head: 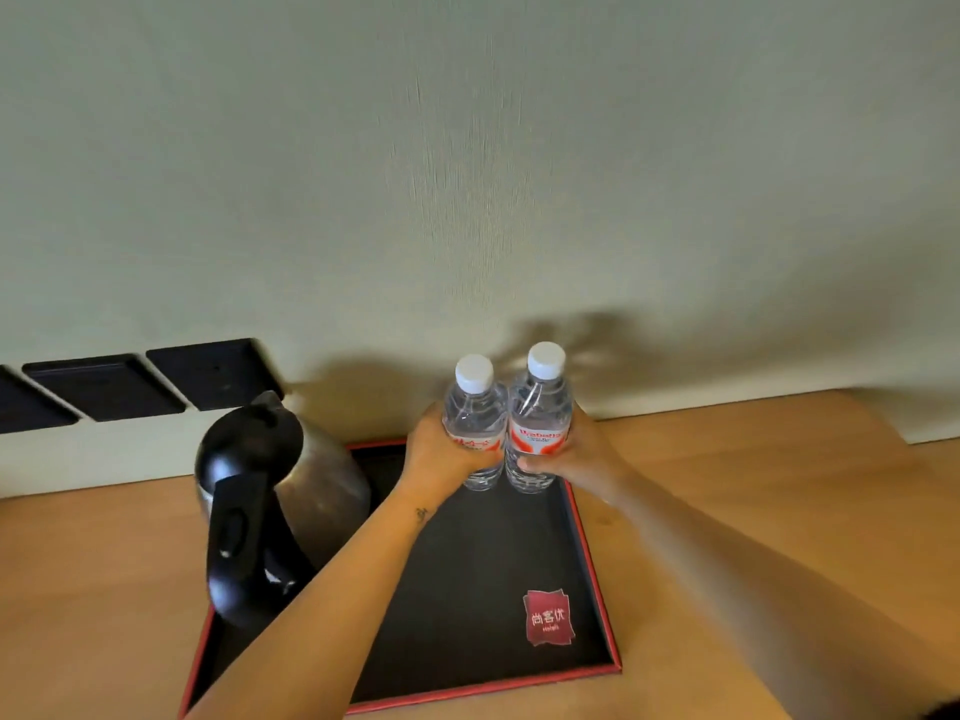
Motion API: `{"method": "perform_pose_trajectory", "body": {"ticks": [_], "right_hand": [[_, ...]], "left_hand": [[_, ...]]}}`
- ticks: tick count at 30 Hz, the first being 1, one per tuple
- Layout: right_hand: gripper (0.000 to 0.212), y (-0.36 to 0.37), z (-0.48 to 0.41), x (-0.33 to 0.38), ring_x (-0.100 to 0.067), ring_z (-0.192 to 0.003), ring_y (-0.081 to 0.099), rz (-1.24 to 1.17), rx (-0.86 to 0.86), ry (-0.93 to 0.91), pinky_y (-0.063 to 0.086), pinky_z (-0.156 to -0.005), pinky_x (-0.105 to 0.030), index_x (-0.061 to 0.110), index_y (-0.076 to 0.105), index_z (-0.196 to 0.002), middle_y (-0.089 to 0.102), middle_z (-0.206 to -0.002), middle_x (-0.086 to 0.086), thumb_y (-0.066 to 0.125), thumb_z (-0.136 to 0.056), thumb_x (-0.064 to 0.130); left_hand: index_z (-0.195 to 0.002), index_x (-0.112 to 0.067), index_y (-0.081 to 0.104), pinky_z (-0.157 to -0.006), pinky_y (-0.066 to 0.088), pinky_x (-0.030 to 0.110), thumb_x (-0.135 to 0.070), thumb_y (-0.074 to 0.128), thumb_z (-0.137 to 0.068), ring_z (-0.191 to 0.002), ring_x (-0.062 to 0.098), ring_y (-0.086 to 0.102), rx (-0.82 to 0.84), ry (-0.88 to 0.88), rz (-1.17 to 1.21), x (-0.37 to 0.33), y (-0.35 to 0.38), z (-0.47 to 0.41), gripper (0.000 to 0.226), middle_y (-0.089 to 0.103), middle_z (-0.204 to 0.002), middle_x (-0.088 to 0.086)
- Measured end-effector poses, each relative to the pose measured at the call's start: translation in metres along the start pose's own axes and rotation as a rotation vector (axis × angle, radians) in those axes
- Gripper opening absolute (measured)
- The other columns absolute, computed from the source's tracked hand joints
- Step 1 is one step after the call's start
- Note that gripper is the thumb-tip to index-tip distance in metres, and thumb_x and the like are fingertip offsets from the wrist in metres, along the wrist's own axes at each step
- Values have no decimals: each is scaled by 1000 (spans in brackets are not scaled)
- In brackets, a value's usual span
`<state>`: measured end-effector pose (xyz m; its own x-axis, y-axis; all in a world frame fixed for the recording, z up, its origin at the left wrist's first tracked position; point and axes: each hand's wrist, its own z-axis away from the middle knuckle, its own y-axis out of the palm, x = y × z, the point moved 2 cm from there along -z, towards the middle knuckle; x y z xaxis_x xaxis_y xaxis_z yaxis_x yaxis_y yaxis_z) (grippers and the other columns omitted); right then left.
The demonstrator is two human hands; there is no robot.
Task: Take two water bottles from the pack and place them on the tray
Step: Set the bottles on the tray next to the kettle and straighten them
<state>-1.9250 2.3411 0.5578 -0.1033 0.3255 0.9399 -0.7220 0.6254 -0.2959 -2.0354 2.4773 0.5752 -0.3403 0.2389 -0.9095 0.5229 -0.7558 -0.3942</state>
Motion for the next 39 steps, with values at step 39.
{"method": "perform_pose_trajectory", "body": {"ticks": [39], "right_hand": [[39, -39, -2, 122, -32, -91, 55, 904, 18, -261, 38, -70, -32, 2, 55, -103, 62, -105, -20, 69, -77, 28]], "left_hand": [[-102, -9, 64, -81, 43, 33, 1, 56, -78, -102, 32, 56, 118, 333, -652, -104, -32, -1, 28, 63, -112, 17]]}}
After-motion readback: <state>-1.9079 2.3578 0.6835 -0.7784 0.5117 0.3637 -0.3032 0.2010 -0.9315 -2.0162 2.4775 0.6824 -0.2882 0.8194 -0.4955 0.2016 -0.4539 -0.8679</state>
